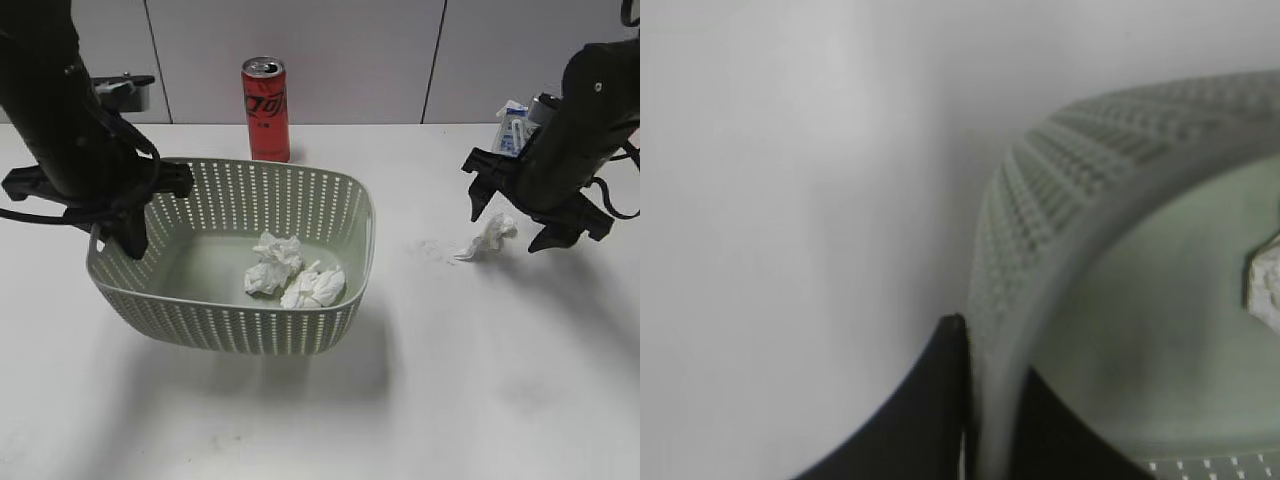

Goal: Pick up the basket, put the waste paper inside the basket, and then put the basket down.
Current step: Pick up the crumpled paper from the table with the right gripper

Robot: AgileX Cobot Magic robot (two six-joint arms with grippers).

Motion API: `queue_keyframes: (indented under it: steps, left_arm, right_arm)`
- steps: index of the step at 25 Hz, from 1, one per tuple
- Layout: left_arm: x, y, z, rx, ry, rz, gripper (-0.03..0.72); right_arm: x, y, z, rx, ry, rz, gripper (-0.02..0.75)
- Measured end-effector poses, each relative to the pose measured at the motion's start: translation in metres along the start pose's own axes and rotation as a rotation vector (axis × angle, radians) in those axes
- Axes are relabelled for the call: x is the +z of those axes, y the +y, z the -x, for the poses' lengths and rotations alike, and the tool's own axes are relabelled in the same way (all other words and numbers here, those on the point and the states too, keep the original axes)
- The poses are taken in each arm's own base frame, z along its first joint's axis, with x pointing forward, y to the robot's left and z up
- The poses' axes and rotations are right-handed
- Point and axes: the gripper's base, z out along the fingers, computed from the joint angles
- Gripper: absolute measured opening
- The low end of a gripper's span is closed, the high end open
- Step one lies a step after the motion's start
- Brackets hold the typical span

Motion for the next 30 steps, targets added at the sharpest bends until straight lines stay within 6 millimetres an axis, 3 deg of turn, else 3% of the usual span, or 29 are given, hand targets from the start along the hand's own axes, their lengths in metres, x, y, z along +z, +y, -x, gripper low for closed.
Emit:
queue_keyframes:
  steps: [12, 24, 27, 30]
  left_arm:
    - [0.0, 0.0, 0.001, 0.0, -0.016, -0.002, 0.005]
    - [0.0, -0.001, 0.005, 0.001, -0.053, -0.008, 0.005]
    - [0.0, -0.001, 0.005, 0.0, -0.053, -0.009, 0.005]
    - [0.0, -0.001, 0.005, -0.001, -0.053, -0.009, 0.005]
  right_arm:
    - [0.037, 0.013, 0.013, -0.017, -0.06, 0.03, 0.587]
    - [0.051, 0.01, 0.014, -0.051, -0.038, -0.033, 0.581]
    - [0.051, 0.009, 0.014, -0.055, -0.033, -0.043, 0.516]
    - [0.051, 0.007, 0.012, -0.055, -0.015, -0.07, 0.34]
